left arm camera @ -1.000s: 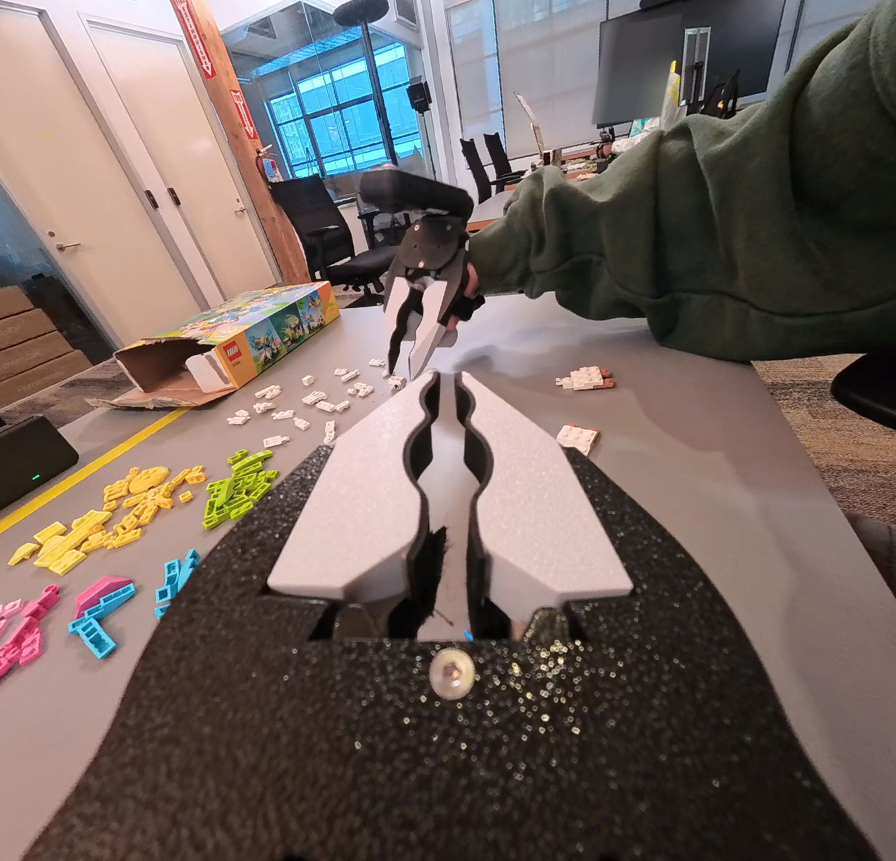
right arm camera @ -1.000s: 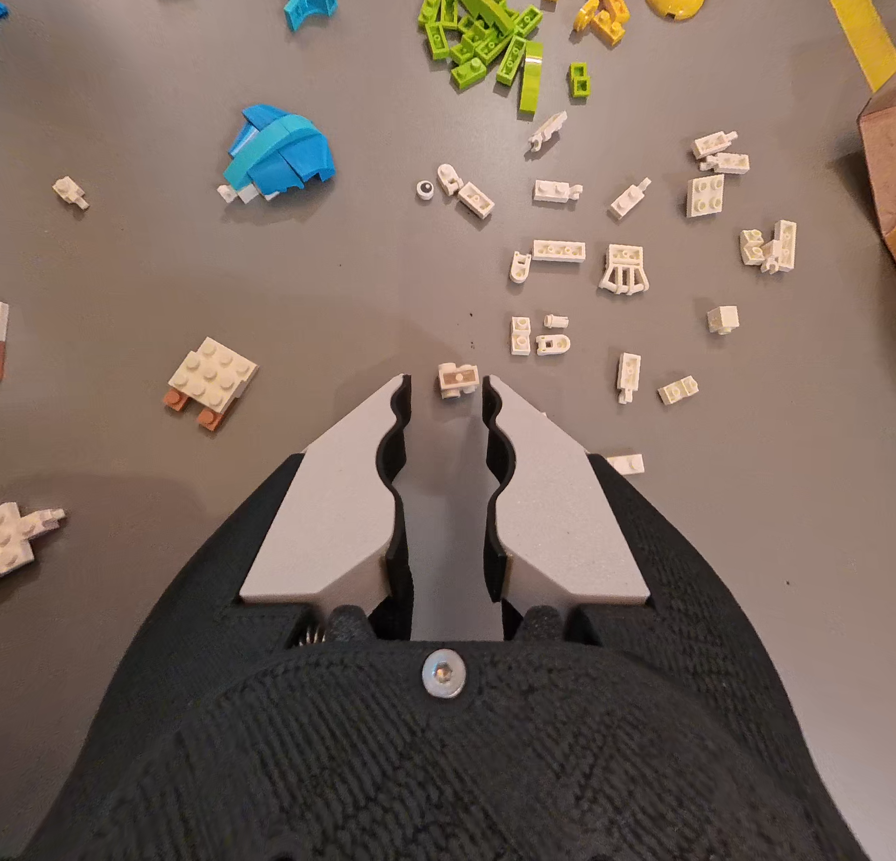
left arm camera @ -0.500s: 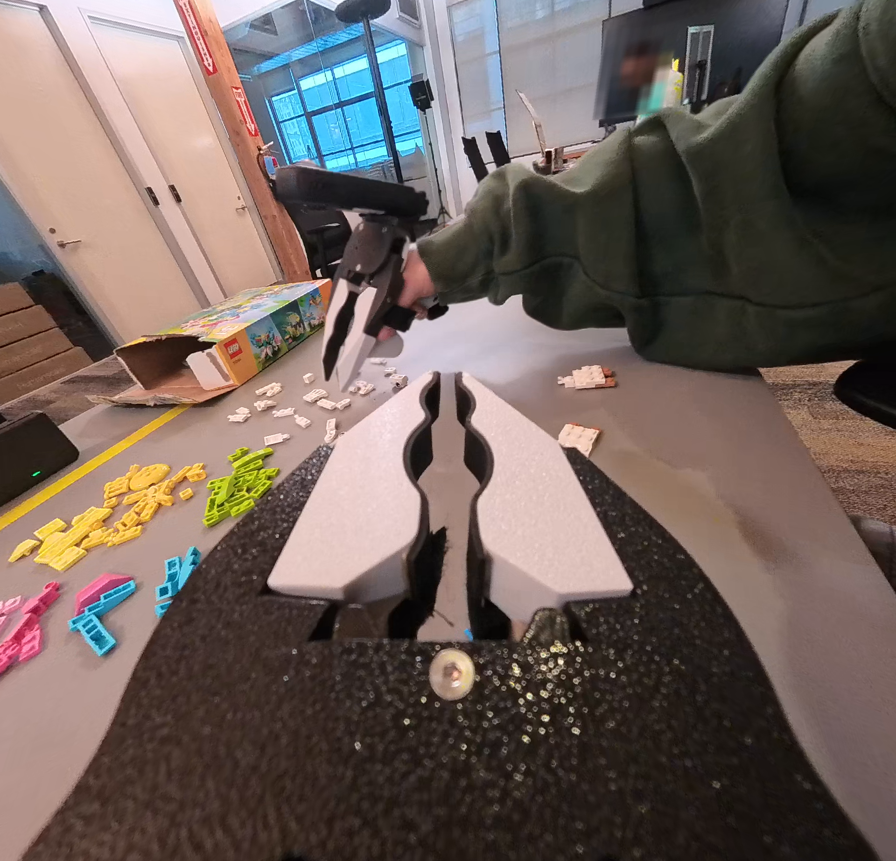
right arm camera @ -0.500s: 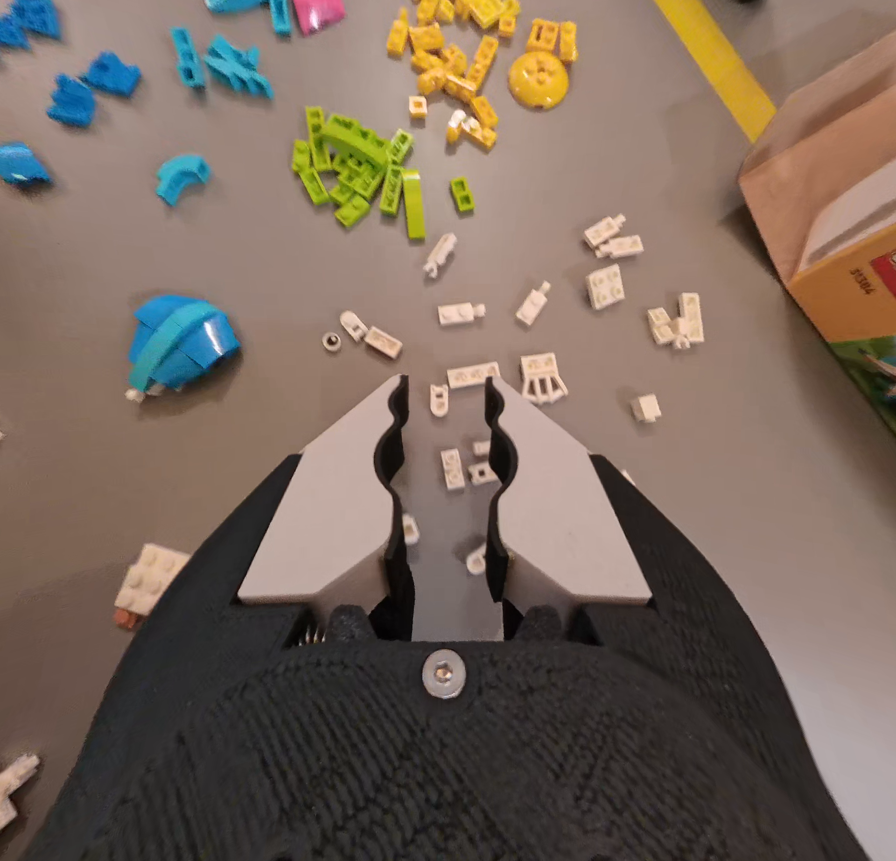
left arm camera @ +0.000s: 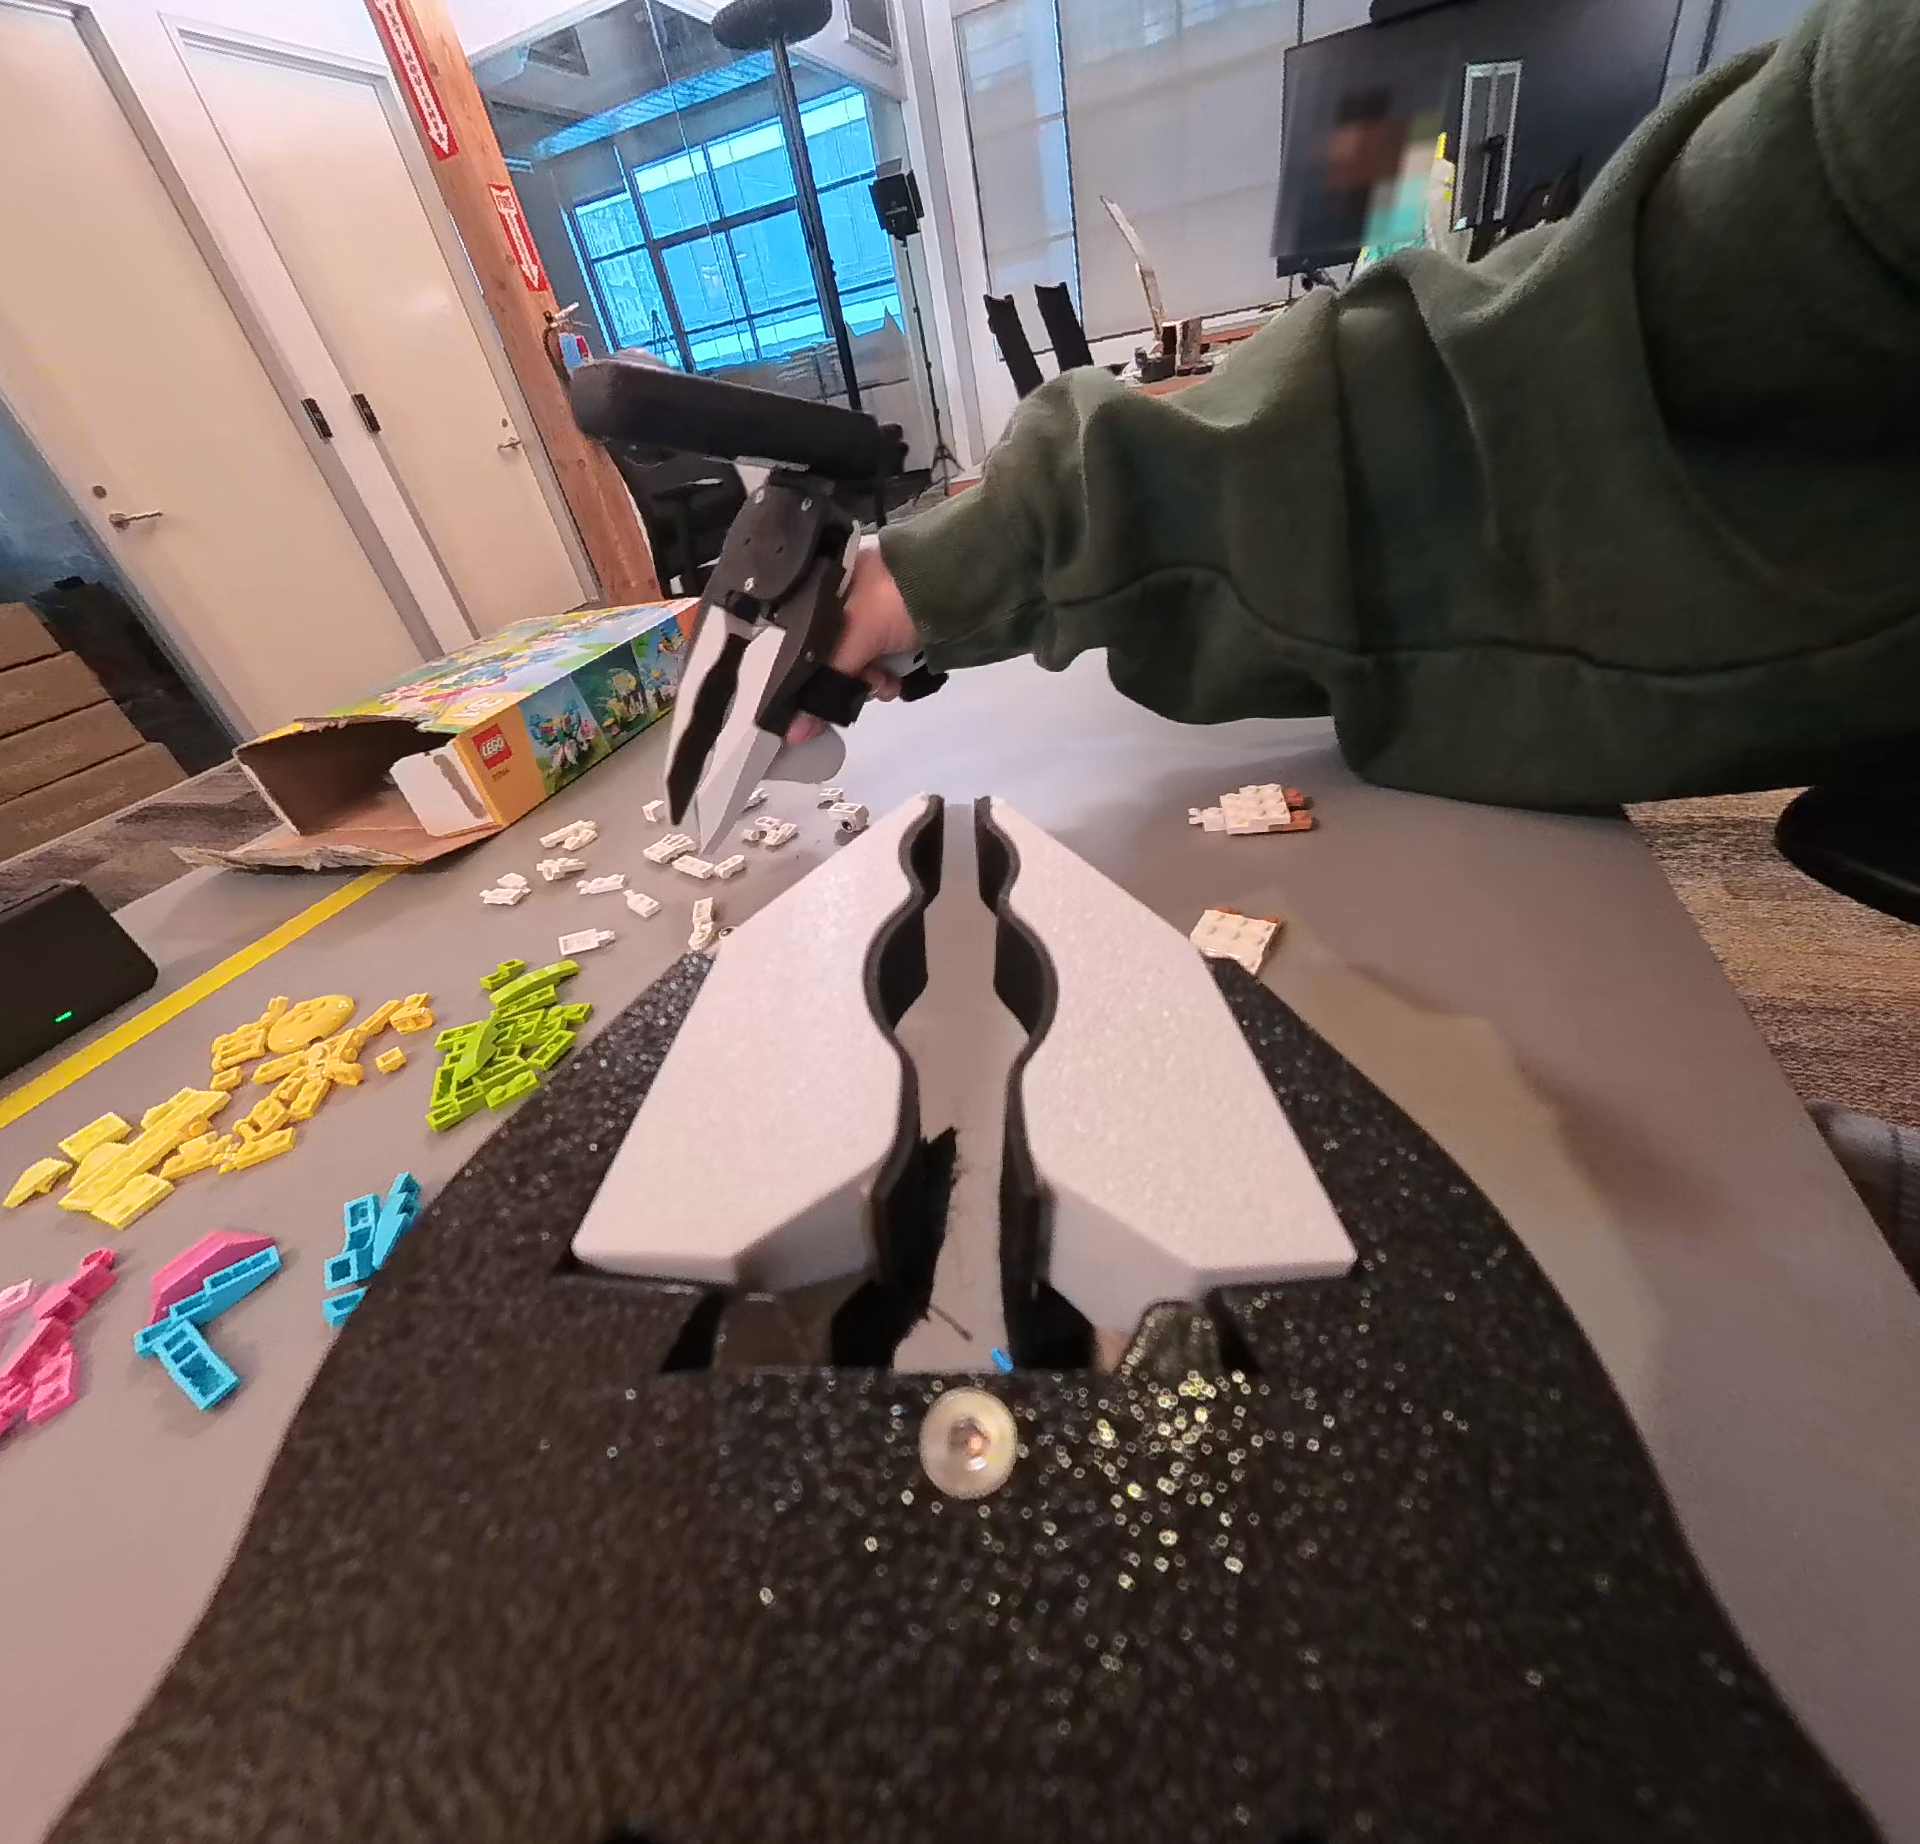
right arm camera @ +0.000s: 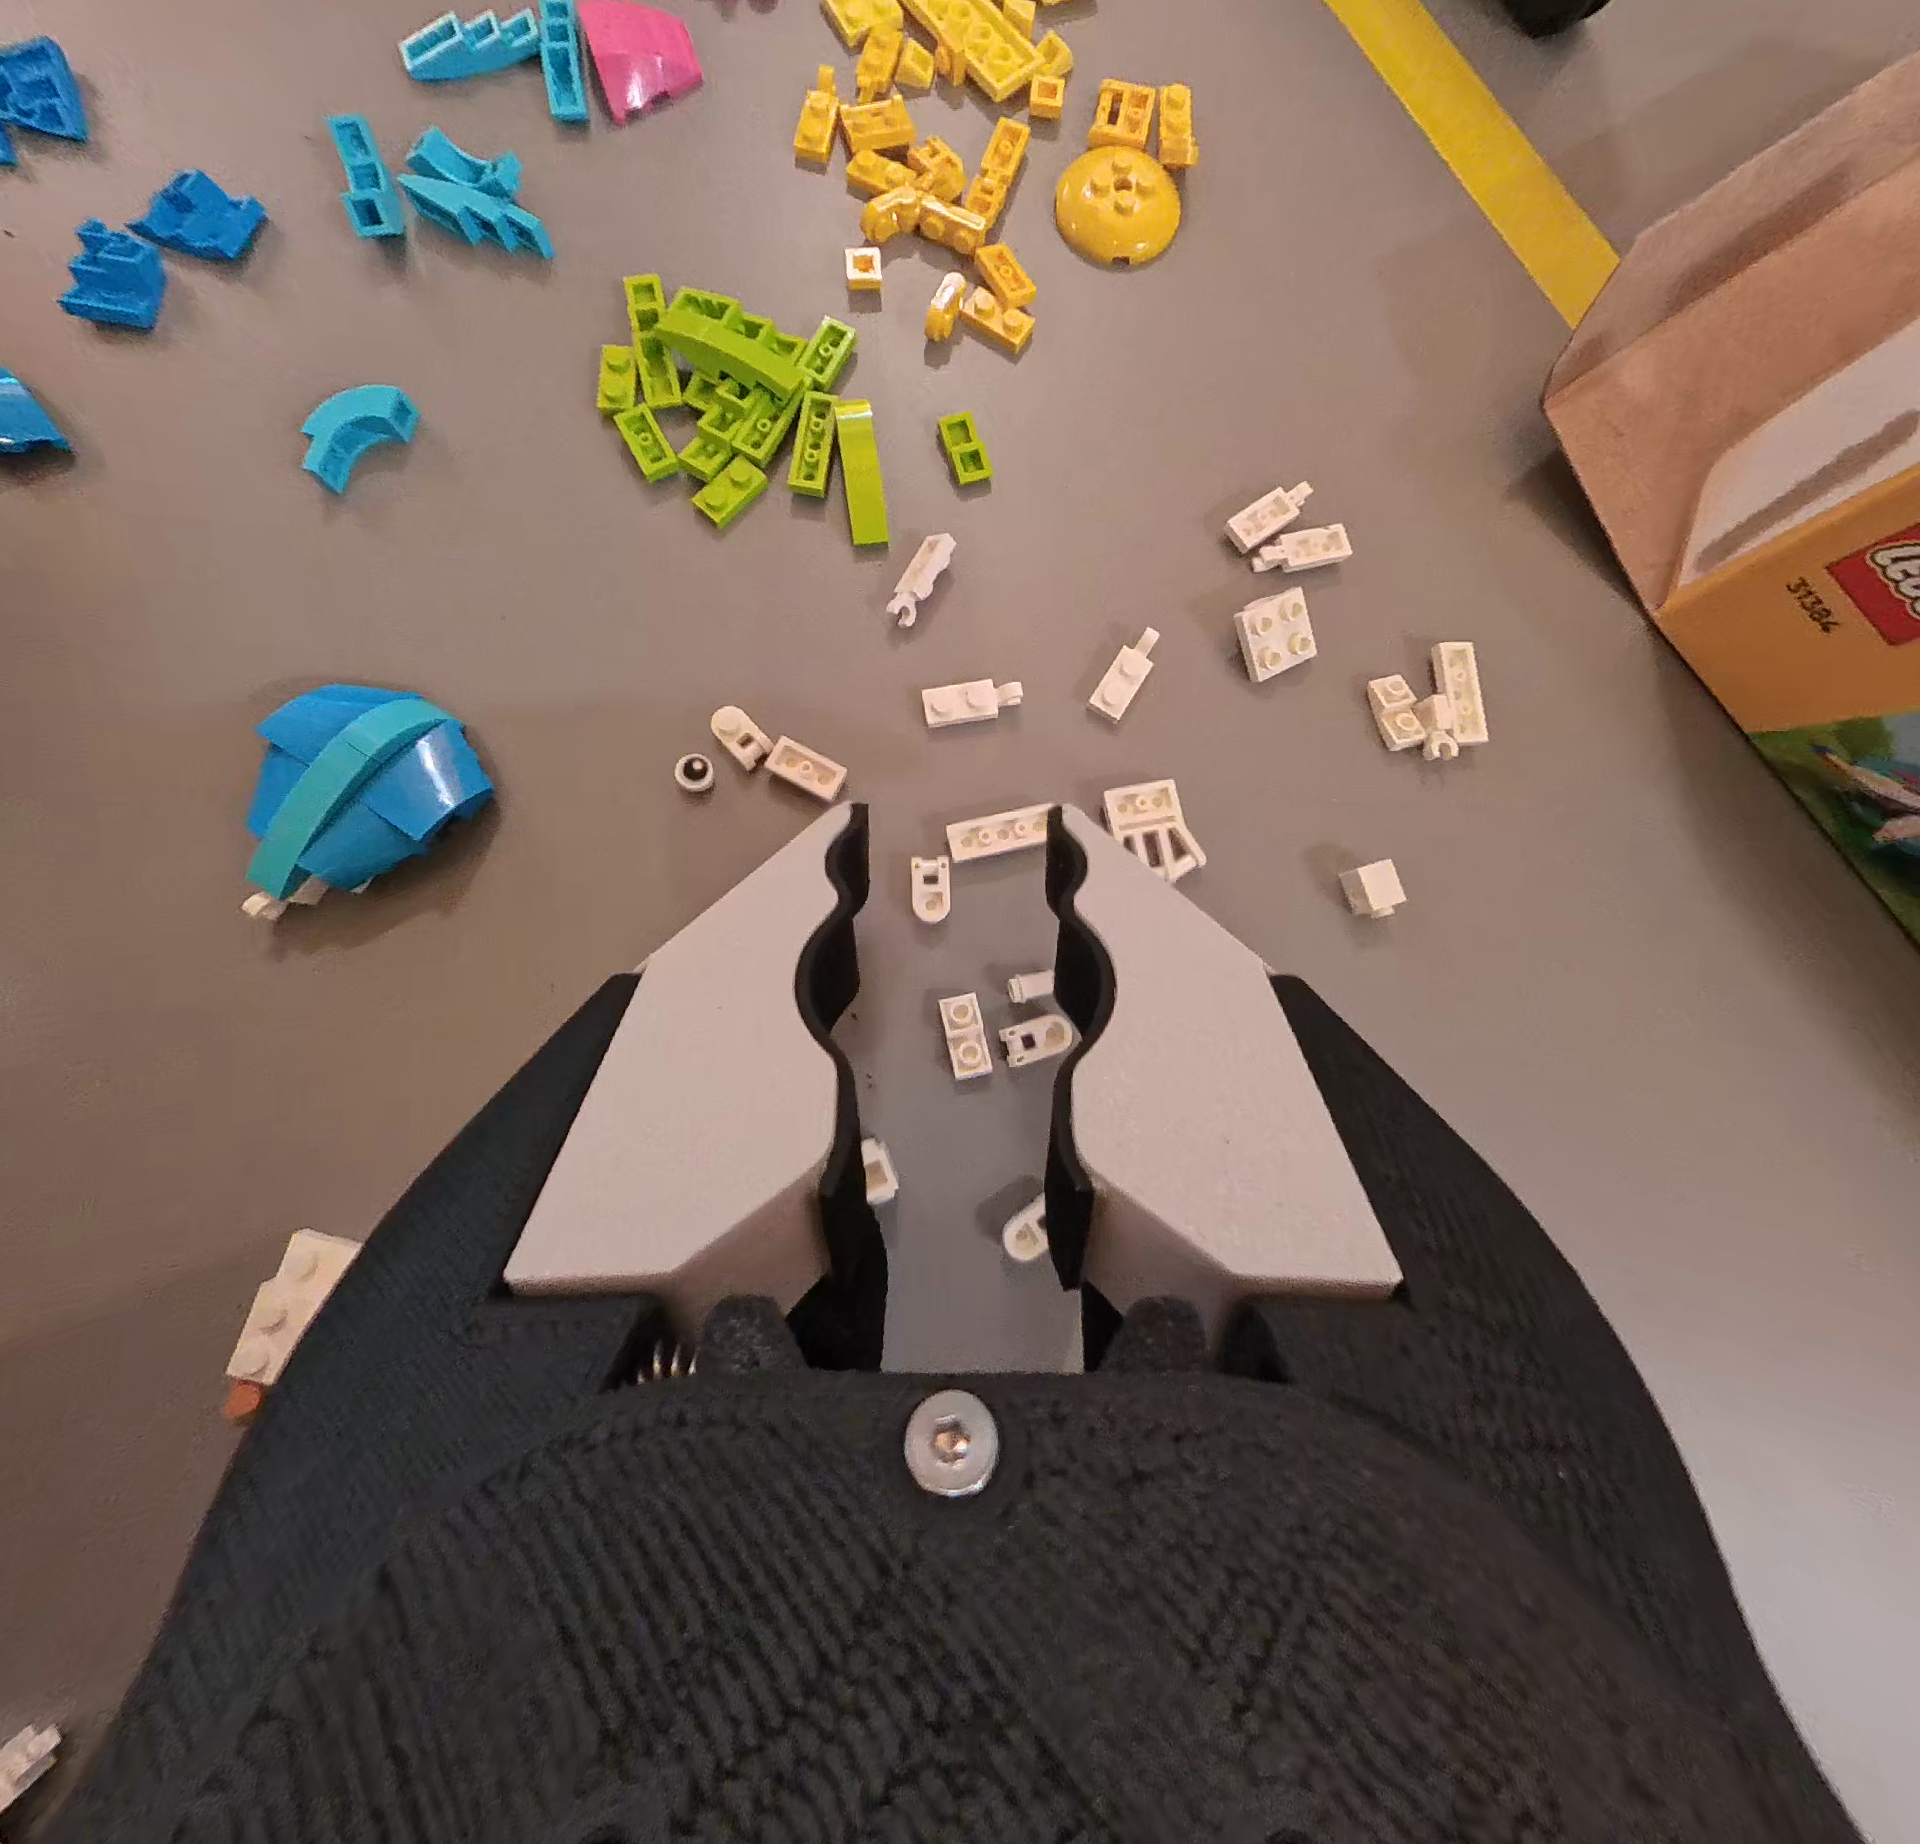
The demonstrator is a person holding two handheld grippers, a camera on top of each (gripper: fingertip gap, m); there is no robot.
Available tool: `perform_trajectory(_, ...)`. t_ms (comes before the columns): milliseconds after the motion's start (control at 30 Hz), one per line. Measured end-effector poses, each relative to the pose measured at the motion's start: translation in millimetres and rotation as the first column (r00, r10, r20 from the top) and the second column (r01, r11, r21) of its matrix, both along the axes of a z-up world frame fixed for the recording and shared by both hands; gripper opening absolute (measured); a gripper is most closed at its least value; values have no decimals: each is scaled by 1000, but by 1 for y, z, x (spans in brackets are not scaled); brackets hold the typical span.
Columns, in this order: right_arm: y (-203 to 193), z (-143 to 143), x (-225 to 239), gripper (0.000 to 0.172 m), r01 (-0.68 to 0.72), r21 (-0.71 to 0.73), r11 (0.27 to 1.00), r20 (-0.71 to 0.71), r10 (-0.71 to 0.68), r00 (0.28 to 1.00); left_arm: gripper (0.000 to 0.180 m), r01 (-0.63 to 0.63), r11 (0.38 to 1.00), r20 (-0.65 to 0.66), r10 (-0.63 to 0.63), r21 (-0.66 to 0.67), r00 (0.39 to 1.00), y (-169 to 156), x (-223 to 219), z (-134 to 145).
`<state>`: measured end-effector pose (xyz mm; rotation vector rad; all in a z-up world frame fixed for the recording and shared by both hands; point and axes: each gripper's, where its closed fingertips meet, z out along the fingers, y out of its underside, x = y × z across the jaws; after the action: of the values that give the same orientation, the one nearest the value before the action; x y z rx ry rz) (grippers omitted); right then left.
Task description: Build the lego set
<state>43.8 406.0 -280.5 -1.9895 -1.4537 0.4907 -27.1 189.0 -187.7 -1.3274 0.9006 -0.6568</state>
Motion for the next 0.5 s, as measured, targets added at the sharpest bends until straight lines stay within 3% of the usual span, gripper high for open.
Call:
perform_trajectory(200,37,14,35,28,241,128,962,-6,-242,970,3,-1,1000,-1,1,0,1000,0,0,0)
perform_trajectory(500,36,-4,73,24,296,89,951,84,-303,949,3,1,1000,-2,-1,-3,1000,0,0,-1)
